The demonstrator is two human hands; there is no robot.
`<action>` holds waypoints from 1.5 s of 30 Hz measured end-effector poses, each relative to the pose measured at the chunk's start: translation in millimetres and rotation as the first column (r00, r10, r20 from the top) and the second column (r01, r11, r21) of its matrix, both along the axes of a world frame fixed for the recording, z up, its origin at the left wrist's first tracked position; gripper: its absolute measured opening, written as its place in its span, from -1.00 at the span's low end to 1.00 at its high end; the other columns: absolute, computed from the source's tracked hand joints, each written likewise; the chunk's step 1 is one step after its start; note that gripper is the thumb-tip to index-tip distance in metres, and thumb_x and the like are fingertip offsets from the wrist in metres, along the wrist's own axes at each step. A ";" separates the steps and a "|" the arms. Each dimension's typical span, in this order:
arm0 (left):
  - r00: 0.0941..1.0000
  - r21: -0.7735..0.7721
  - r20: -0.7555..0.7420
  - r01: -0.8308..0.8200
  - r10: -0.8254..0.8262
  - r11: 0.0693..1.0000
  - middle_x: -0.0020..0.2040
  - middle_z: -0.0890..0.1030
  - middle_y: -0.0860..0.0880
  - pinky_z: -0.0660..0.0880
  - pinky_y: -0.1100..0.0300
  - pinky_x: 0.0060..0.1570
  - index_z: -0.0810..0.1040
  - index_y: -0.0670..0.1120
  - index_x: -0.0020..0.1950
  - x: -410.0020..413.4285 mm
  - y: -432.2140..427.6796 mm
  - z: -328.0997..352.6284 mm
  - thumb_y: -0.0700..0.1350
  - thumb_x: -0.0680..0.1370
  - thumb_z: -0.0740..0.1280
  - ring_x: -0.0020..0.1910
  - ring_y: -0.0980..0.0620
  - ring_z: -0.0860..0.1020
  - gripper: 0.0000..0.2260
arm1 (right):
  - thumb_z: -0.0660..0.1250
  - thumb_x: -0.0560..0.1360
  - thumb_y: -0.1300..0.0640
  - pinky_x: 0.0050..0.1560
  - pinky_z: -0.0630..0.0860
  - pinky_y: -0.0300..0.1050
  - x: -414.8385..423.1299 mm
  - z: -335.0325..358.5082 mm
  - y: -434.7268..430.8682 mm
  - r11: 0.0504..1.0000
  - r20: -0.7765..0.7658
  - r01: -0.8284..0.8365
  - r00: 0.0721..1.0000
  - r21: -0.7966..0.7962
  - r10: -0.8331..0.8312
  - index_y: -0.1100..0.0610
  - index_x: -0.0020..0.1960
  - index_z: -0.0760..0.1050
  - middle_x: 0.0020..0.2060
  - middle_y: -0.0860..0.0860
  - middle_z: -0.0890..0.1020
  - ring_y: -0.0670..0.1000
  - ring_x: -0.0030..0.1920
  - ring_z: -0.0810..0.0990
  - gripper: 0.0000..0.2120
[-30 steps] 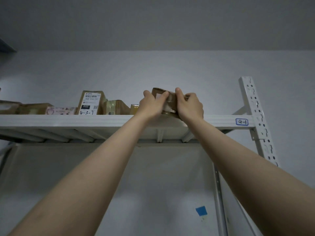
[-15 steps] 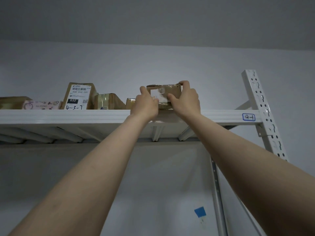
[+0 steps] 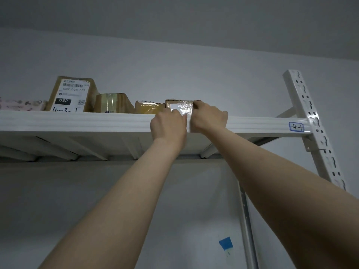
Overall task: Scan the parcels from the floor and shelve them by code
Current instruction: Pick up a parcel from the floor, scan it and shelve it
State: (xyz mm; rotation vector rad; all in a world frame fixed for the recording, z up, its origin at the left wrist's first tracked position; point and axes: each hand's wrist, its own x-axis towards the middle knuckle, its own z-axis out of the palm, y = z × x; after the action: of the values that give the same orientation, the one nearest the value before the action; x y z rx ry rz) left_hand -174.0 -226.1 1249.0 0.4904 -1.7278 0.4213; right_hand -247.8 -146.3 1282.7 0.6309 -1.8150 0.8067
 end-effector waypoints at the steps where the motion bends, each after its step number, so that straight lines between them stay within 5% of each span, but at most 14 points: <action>1: 1.000 0.003 0.001 0.000 0.000 1.000 0.33 0.48 -0.16 0.31 0.10 -0.13 0.49 -0.15 0.34 -0.8 -0.5 0.3 0.07 0.73 -0.01 0.25 -0.15 0.52 -0.58 | 0.16 0.51 0.04 0.04 0.16 0.02 0.2 0.3 -2.9 0.999 0.012 0.042 0.999 0.025 -0.042 -0.08 0.31 0.46 0.11 -0.01 0.63 0.13 0.14 0.56 -0.62; 7: 0.994 0.046 -0.036 0.103 -0.101 0.994 0.43 0.40 -0.18 0.30 0.07 -0.05 0.52 -0.14 0.36 0.5 -4.1 -2.2 0.11 0.73 -0.05 0.28 -0.17 0.51 -0.51 | 0.12 0.55 -0.04 0.20 0.27 0.07 3.3 -3.7 -3.7 0.985 -0.012 0.157 0.988 0.071 -0.157 0.01 0.14 0.56 0.11 0.03 0.61 0.18 0.22 0.51 -0.69; 11: 0.988 0.085 -0.051 0.153 -0.149 0.985 0.44 0.39 -0.17 0.36 0.02 0.02 0.49 -0.16 0.37 1.1 -0.2 -6.4 0.09 0.72 -0.04 0.32 -0.21 0.45 -0.52 | 0.08 0.61 0.03 0.24 0.29 0.04 2.9 -15.0 4.0 0.999 -0.089 -0.017 0.996 -0.034 0.014 0.07 0.23 0.58 0.20 0.10 0.61 0.20 0.29 0.43 -0.64; 15: 0.959 0.074 -0.115 0.267 -0.258 0.961 0.57 0.23 -0.13 0.38 -0.07 0.22 0.32 -0.16 0.52 -5.0 7.1 -30.3 0.04 0.70 0.07 0.41 -0.22 0.30 -0.55 | 0.14 0.60 0.04 0.28 0.28 0.01 0.3 -43.1 16.7 0.991 -0.265 -0.096 0.962 -0.091 0.069 0.02 0.38 0.49 0.35 0.04 0.52 0.10 0.40 0.35 -0.62; 19: 0.909 0.029 -0.085 0.411 -0.408 0.911 0.60 0.13 -0.21 0.39 -0.11 0.23 0.26 -0.17 0.54 -21.3 35.9 -84.6 -0.03 0.67 0.13 0.42 -0.27 0.27 -0.54 | 0.24 0.46 0.08 0.18 0.36 0.04 -5.9 -99.8 49.3 0.993 -0.458 -0.107 0.886 -0.045 0.075 0.11 0.28 0.58 0.27 0.09 0.59 0.15 0.30 0.49 -0.59; 25: 0.791 0.248 0.078 0.574 -0.606 0.781 0.48 0.29 -0.16 0.45 -0.01 0.12 0.33 -0.17 0.46 -58.5 126.0 -224.3 -0.08 0.66 0.16 0.38 -0.17 0.34 -0.62 | 0.12 0.48 0.06 0.14 0.39 0.03 -21.7 -255.1 143.2 0.989 -0.254 -0.144 0.956 0.025 0.146 0.13 0.25 0.59 0.22 0.07 0.61 0.11 0.22 0.53 -0.56; 29: 0.648 0.420 0.267 0.588 -0.714 0.691 0.43 0.32 -0.12 0.38 0.12 0.00 0.35 -0.17 0.39 -66.2 215.2 -352.0 -0.10 0.66 0.18 0.34 -0.12 0.36 -0.68 | 0.14 0.53 0.10 0.14 0.45 0.05 -19.6 -402.6 236.2 0.995 0.069 -0.098 0.993 -0.012 0.098 0.09 0.25 0.60 0.19 0.05 0.63 0.08 0.22 0.53 -0.62; 34: 0.357 0.635 0.422 0.540 -0.833 0.553 0.32 0.39 -0.14 0.42 0.04 0.06 0.40 -0.18 0.33 -50.6 336.9 -523.5 -0.14 0.65 0.20 0.27 -0.13 0.42 -0.74 | 0.22 0.58 0.14 0.09 0.48 0.06 25.0 -577.8 366.8 0.996 0.408 0.071 0.909 0.050 -0.085 0.11 0.24 0.63 0.14 0.05 0.65 0.11 0.15 0.56 -0.69; 41: -0.078 0.823 0.499 0.354 -0.863 0.444 0.30 0.43 -0.12 0.49 -0.01 0.14 0.46 -0.14 0.28 17.6 494.1 -715.7 -0.10 0.66 0.19 0.24 -0.10 0.46 -0.77 | 0.10 0.61 0.04 0.16 0.48 0.09 124.7 -771.4 525.7 0.953 0.736 0.274 0.619 0.125 -0.274 0.05 0.20 0.64 0.20 0.03 0.63 0.10 0.19 0.55 -0.63; 45: -0.308 0.813 0.579 0.286 -0.755 0.507 0.31 0.44 -0.12 0.49 -0.06 0.18 0.47 -0.12 0.31 64.2 564.6 -810.3 -0.07 0.66 0.21 0.27 -0.12 0.45 -0.74 | 0.06 0.57 0.00 0.05 0.52 0.11 195.7 -872.6 590.9 0.891 0.847 0.434 0.416 0.133 -0.330 0.10 0.08 0.68 0.10 0.09 0.66 0.19 0.08 0.59 -0.57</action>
State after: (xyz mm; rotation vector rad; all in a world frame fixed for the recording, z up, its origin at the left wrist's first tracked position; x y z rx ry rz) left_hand -109.9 338.5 438.7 -0.8146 -3.2084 -0.5734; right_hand -52.1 444.6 410.2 -0.4096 -2.6515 0.9624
